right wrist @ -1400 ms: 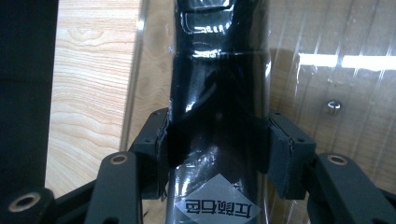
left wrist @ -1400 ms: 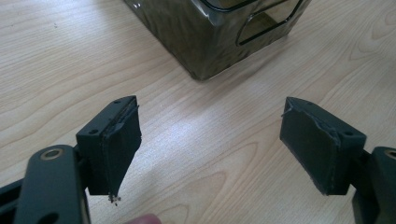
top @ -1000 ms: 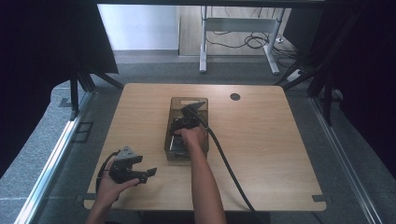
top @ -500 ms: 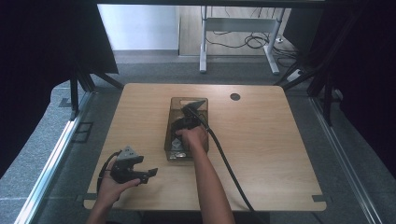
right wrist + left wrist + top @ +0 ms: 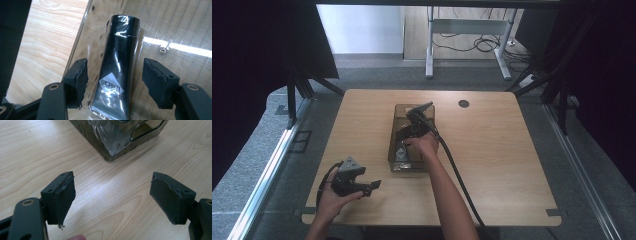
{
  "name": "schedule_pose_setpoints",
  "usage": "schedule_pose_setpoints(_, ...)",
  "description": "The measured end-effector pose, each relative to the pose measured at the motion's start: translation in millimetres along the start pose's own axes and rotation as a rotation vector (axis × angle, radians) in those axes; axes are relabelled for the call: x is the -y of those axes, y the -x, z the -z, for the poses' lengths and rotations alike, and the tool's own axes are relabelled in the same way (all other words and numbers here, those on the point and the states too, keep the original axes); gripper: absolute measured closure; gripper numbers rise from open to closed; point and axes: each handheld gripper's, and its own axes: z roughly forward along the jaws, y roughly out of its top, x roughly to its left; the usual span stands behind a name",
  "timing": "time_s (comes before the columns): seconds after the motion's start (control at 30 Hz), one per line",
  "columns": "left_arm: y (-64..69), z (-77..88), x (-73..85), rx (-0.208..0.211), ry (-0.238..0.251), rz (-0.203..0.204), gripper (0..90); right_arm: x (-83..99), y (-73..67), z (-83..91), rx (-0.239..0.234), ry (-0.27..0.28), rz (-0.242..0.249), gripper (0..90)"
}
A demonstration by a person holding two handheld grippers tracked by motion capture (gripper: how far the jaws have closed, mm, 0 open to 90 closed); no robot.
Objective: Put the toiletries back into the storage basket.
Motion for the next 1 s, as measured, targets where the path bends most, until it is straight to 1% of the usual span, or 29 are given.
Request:
schedule_pose_setpoints(0.1,0.4,1.0,-0.1,0.0,0.002,-0.008,20.7,3.7,2.4,5.4,-0.025,0.013,0.037,37.3)
schedule_pose_setpoints(0.13,0.7,0.9,0.1,-0.002,0.001,-0.005,20.7,4.9,2.5,7.8,-0.03,0.016,0.042,37.3)
schedule_pose_setpoints(0.23,0.5,0.9,0.2,-0.008,0.004,-0.001,20.7,10.0,5.2,17.0,-0.054,0.036,0.083,38.0)
schedule_pose_setpoints(0.3,0.1,1.0,0.2,-0.012,0.005,-0.001,20.7,14.9,6.2,26.1,-0.051,0.05,0.14,38.6)
schedule_pose_setpoints(0.37,0.2,1.1,0.1,-0.023,0.006,0.0,20.8,19.0,7.8,33.0,-0.046,0.051,0.175,39.1)
schedule_pose_setpoints(0.4,0.2,1.0,0.0,-0.026,0.006,0.001,20.8,21.3,10.0,37.0,-0.046,0.053,0.2,39.4)
schedule_pose_setpoints(0.53,0.7,-0.2,0.1,-0.034,0.001,0.004,20.9,31.6,18.5,54.9,-0.048,0.079,0.268,40.1)
schedule_pose_setpoints(0.67,0.5,-1.8,0.8,-0.038,-0.01,-0.002,20.8,41.8,25.2,67.9,-0.049,0.086,0.308,40.1)
schedule_pose_setpoints(0.73,0.4,-2.6,1.3,-0.041,-0.015,-0.003,20.8,48.2,28.0,74.5,-0.03,0.091,0.341,40.1)
schedule_pose_setpoints(0.77,0.4,-3.2,1.6,-0.042,-0.015,0.0,20.8,51.9,29.9,78.0,-0.023,0.102,0.356,40.1)
schedule_pose_setpoints(0.83,0.0,-3.8,2.0,-0.046,-0.023,0.0,20.8,59.7,35.0,85.0,-0.026,0.12,0.378,40.4)
schedule_pose_setpoints(0.9,0.0,-4.9,2.4,-0.051,-0.023,0.001,20.8,68.2,41.2,91.4,-0.037,0.145,0.386,40.9)
schedule_pose_setpoints(1.0,0.8,-6.9,2.7,-0.059,-0.03,0.007,20.8,80.4,51.3,99.7,-0.029,0.17,0.403,41.0)
